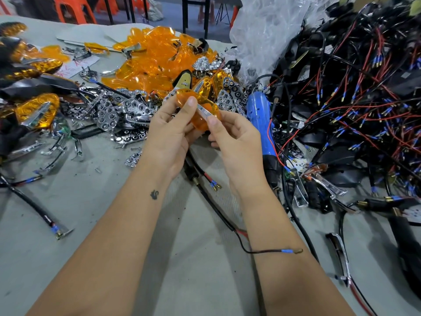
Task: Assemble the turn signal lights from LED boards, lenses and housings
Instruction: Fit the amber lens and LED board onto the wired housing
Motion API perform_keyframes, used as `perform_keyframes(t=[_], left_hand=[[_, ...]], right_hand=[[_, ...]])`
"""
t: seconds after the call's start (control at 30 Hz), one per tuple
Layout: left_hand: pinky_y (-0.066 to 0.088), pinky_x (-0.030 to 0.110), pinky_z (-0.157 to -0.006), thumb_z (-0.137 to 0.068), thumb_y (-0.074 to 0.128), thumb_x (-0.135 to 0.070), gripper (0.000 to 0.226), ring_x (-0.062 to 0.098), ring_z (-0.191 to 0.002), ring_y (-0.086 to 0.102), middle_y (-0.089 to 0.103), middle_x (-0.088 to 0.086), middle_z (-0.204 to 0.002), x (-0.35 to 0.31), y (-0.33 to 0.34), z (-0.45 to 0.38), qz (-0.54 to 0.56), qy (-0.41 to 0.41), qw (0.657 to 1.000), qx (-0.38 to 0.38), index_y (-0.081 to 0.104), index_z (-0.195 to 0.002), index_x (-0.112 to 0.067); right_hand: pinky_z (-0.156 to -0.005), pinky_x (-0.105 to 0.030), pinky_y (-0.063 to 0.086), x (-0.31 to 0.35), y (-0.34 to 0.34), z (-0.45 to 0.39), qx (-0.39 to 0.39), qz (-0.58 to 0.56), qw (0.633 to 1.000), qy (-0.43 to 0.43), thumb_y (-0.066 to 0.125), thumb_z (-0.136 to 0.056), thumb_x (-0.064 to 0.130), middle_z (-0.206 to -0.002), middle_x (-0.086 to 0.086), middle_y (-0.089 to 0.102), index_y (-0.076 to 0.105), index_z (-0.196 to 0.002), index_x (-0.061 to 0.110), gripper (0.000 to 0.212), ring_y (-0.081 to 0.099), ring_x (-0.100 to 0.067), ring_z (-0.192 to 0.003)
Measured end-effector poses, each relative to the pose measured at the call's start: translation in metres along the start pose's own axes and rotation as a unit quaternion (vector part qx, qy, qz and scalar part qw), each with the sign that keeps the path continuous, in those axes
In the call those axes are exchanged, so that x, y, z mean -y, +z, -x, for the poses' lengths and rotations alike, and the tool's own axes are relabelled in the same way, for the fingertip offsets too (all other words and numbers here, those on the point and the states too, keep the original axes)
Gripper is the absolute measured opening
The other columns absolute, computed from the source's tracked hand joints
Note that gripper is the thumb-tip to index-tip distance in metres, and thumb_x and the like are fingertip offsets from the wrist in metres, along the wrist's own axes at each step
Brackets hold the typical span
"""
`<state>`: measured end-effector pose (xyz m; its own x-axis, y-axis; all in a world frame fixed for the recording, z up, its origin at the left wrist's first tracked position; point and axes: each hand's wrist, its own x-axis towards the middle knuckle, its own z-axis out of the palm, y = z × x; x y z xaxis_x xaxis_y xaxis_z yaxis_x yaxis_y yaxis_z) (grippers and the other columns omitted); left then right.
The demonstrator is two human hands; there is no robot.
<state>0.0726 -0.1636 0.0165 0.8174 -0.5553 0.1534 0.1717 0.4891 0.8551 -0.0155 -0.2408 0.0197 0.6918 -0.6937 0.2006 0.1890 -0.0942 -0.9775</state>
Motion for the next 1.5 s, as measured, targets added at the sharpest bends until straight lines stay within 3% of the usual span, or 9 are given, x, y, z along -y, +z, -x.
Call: perform_keyframes(t=[0.17, 0.43, 0.6, 0.77, 0.97, 1.13, 1.23, 1.37, 1.5], left_hand=[[0.056, 0.027, -0.072, -0.077, 0.071, -0.014, 0.024, 0.015, -0.079, 0.069, 0.073, 0.001, -0.084, -0.002, 0.0, 0.002, -0.012, 0.02, 0.998, 0.05, 0.059, -0.098, -0.011], [0.058, 0.033, -0.077, -0.076, 0.072, -0.014, 0.021, 0.017, -0.078, 0.068, 0.071, 0.001, -0.081, -0.001, 0.0, 0.003, -0.029, 0.031, 0.998, 0.039, 0.059, -0.092, -0.011], [0.058, 0.031, -0.074, -0.079, 0.074, -0.006, 0.024, 0.016, -0.076, 0.071, 0.075, 0.0, -0.08, 0.0, 0.003, 0.005, -0.054, 0.043, 0.998, 0.01, 0.06, -0.097, -0.01], [0.057, 0.028, -0.07, -0.08, 0.076, 0.001, 0.027, 0.018, -0.074, 0.072, 0.075, 0.003, -0.08, 0.0, 0.005, 0.006, -0.145, 0.052, 0.988, 0.003, 0.062, -0.103, -0.005], [0.056, 0.025, -0.075, -0.091, 0.066, -0.034, 0.024, 0.009, -0.091, 0.072, 0.077, -0.004, -0.091, -0.01, -0.002, 0.001, -0.242, 0.046, 0.969, 0.021, 0.063, -0.114, -0.029], [0.05, 0.03, -0.074, -0.099, 0.047, -0.028, 0.018, 0.008, -0.085, 0.071, 0.077, -0.005, -0.086, -0.024, -0.028, -0.012, -0.212, 0.03, 0.964, -0.156, 0.064, -0.104, -0.031], [0.051, 0.032, -0.073, -0.098, 0.049, -0.017, 0.023, 0.003, -0.074, 0.068, 0.074, -0.011, -0.073, -0.023, -0.04, -0.015, -0.269, 0.011, 0.937, -0.221, 0.065, -0.091, -0.031], [0.051, 0.029, -0.061, -0.09, 0.05, -0.014, 0.024, 0.003, -0.062, 0.066, 0.074, -0.01, -0.072, -0.018, -0.045, -0.016, -0.305, -0.013, 0.926, -0.224, 0.068, -0.084, -0.028], [0.06, 0.038, -0.065, -0.084, 0.052, -0.024, 0.017, 0.021, -0.073, 0.071, 0.072, -0.005, -0.072, -0.014, -0.049, -0.015, -0.375, -0.025, 0.9, -0.222, 0.068, -0.081, -0.027]], right_hand=[[-0.082, -0.032, 0.054, 0.0, 0.0, 0.0, 0.005, -0.025, 1.0, 0.014, 0.069, -0.092, 0.016, -0.094, -0.006, 0.067, 0.064, -0.095, 0.019, 0.006, 0.061, -0.015, -0.084], [-0.078, -0.03, 0.052, -0.005, 0.002, -0.002, -0.004, -0.004, 1.0, -0.008, 0.069, -0.092, 0.014, -0.087, -0.003, 0.066, 0.063, -0.09, 0.018, 0.008, 0.059, -0.011, -0.08], [-0.09, -0.037, 0.055, -0.011, -0.001, -0.005, 0.003, 0.076, 0.997, -0.023, 0.067, -0.094, 0.019, -0.1, -0.002, 0.069, 0.065, -0.109, 0.017, 0.015, 0.064, -0.011, -0.09], [-0.084, -0.001, 0.036, -0.018, -0.001, -0.002, 0.028, 0.252, 0.96, -0.122, 0.072, -0.087, 0.019, -0.124, 0.001, 0.051, 0.048, -0.142, 0.02, 0.06, 0.049, 0.01, -0.097], [-0.071, -0.003, 0.035, -0.012, 0.0, 0.001, -0.021, 0.253, 0.962, -0.103, 0.072, -0.083, 0.021, -0.097, 0.005, 0.048, 0.062, -0.099, 0.02, 0.019, 0.048, 0.01, -0.081], [-0.073, -0.016, 0.037, 0.0, 0.0, 0.0, -0.017, 0.131, 0.991, -0.001, 0.07, -0.085, 0.029, -0.095, 0.0, 0.052, 0.061, -0.083, 0.023, 0.011, 0.049, -0.005, -0.076], [-0.078, -0.027, 0.042, 0.014, 0.005, -0.002, 0.009, 0.085, 0.996, 0.007, 0.07, -0.086, 0.029, -0.101, -0.009, 0.059, 0.064, -0.089, 0.021, 0.01, 0.051, -0.011, -0.078], [-0.073, -0.013, 0.047, 0.033, 0.006, -0.012, -0.009, 0.071, 0.997, -0.037, 0.071, -0.085, 0.023, -0.09, 0.015, 0.064, 0.06, -0.1, 0.039, 0.025, 0.056, 0.006, -0.075], [-0.069, -0.02, 0.048, 0.041, 0.004, -0.023, -0.026, 0.081, 0.996, -0.03, 0.068, -0.088, 0.041, -0.08, 0.016, 0.061, 0.063, -0.1, 0.035, 0.014, 0.058, 0.003, -0.072]])
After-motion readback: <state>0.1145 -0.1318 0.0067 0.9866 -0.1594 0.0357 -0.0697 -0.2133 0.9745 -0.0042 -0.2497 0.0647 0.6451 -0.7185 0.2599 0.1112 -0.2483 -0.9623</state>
